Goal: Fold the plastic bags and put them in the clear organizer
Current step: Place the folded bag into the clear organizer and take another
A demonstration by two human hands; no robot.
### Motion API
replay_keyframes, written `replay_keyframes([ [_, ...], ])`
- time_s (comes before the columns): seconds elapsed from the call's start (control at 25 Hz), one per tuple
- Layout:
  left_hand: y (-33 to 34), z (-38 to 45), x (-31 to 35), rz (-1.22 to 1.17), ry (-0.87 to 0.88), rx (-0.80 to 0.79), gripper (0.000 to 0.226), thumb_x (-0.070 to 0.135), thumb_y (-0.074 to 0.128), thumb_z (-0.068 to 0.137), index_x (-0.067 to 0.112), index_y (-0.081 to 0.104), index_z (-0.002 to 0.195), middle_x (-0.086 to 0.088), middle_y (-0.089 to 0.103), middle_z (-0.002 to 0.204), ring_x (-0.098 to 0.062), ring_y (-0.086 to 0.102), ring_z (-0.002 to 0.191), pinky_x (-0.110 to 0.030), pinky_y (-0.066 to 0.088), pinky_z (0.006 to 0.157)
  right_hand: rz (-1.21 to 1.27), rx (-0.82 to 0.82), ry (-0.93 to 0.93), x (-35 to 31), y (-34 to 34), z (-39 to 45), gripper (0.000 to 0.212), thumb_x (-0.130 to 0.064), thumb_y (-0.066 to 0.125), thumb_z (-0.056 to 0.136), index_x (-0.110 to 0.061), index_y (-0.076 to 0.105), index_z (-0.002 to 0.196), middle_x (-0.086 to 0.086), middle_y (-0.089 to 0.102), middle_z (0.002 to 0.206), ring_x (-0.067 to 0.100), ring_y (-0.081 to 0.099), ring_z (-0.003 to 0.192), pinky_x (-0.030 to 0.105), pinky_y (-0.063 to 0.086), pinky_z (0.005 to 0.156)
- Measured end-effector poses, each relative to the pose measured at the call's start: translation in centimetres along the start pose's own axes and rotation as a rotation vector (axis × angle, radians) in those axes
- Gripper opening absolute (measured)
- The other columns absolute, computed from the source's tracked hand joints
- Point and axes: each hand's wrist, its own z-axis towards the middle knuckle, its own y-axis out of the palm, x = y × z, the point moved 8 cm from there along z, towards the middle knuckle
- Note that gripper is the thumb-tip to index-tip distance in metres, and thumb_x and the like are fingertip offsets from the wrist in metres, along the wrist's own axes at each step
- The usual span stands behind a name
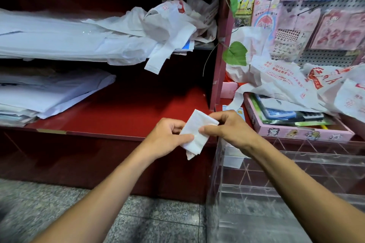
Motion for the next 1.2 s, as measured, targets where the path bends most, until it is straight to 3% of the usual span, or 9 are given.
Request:
replay_keyframes([
  [0.08,1.7,0.3,1.3,-0.163,-0.048,0.062,0.017,0.002,0.069,0.087,0.012,0.072,0.1,-0.006,0.077,0.093,-0.023,0.073,0.091,-0.04,0.056,0.089,0.19,0.125,0.046,0.1,-1.8,-1.4,0.012,-0.008,0.076,0.081,-0.006,0.073,0.092,-0.003,0.071,0.076,0.006,0.063,0.07,0.017,0.046,0.06],
  [0.2,4.9,0.8,3.3,-0.369,-0.056,0.123,0.02,0.002,0.067,0.088,0.016,0.07,0.1,-0.006,0.077,0.096,-0.02,0.073,0.089,-0.03,0.056,0.083,0.263,0.116,0.128,1.0,-3.1,-3.5,0.023,-0.01,0.075,0.083,-0.009,0.071,0.105,0.0,0.074,0.086,0.009,0.067,0.072,0.022,0.049,0.059],
  [0.36,8.1,1.8,4.4,-0.384,-0.09,0.164,0.011,0.005,0.07,0.086,0.012,0.07,0.094,-0.004,0.075,0.089,-0.009,0.067,0.073,-0.014,0.048,0.063,0.364,0.316,0.233,3.4,-7.5,-5.9,0.017,-0.011,0.071,0.087,-0.003,0.068,0.102,0.009,0.071,0.086,0.021,0.061,0.073,0.033,0.058,0.064],
  [0.48,8.6,2.8,3.5,-0.153,-0.085,0.247,0.014,0.008,0.073,0.082,0.016,0.07,0.092,0.002,0.071,0.081,-0.003,0.061,0.066,-0.014,0.046,0.063,0.386,0.578,0.278,5.1,-12.6,-7.8,0.008,-0.007,0.068,0.086,-0.006,0.067,0.094,0.012,0.069,0.082,0.023,0.06,0.066,0.031,0.058,0.054],
  [0.6,9.8,3.6,3.4,0.274,0.045,0.242,0.021,0.016,0.073,0.082,0.024,0.069,0.101,0.008,0.068,0.098,-0.007,0.059,0.084,-0.022,0.046,0.078,0.228,0.678,0.273,6.1,-16.6,-8.9,0.022,0.004,0.062,0.083,-0.018,0.066,0.083,0.01,0.068,0.082,0.026,0.06,0.061,0.035,0.058,0.051],
  [0.76,12.3,4.5,3.2,0.532,0.109,0.122,0.039,0.027,0.07,0.085,0.026,0.062,0.124,0.011,0.061,0.127,-0.016,0.049,0.117,-0.035,0.039,0.102,-0.159,0.669,0.141,5.4,-19.3,-8.9,0.029,0.003,0.069,0.076,-0.022,0.069,0.092,0.0,0.071,0.088,0.019,0.066,0.073,0.036,0.058,0.068],
  [0.88,13.3,5.2,2.4,0.585,0.066,0.079,0.038,0.026,0.069,0.086,0.028,0.061,0.123,0.008,0.063,0.116,-0.02,0.05,0.116,-0.038,0.04,0.101,-0.233,0.675,0.026,4.5,-20.2,-8.6,0.017,-0.007,0.071,0.085,-0.02,0.067,0.094,-0.003,0.07,0.087,0.01,0.063,0.071,0.03,0.053,0.063],
  [1.0,13.7,5.4,2.1,0.588,0.05,0.058,0.036,0.023,0.069,0.087,0.028,0.06,0.122,0.015,0.049,0.096,-0.021,0.051,0.113,-0.039,0.04,0.101,-0.454,0.588,-0.04,4.3,-20.0,-7.5,0.018,-0.005,0.065,0.087,-0.019,0.068,0.096,-0.003,0.068,0.088,0.011,0.059,0.077,0.018,0.043,0.065],
  [1.2,13.7,5.8,2.2,0.573,0.068,0.062,0.038,0.023,0.069,0.087,0.027,0.061,0.123,0.02,0.043,0.091,-0.02,0.05,0.113,-0.037,0.04,0.102,-0.678,0.362,-0.036,5.2,-17.2,-5.6,0.021,-0.001,0.061,0.084,-0.014,0.07,0.098,-0.001,0.065,0.084,0.02,0.059,0.084,0.028,0.039,0.068],
])
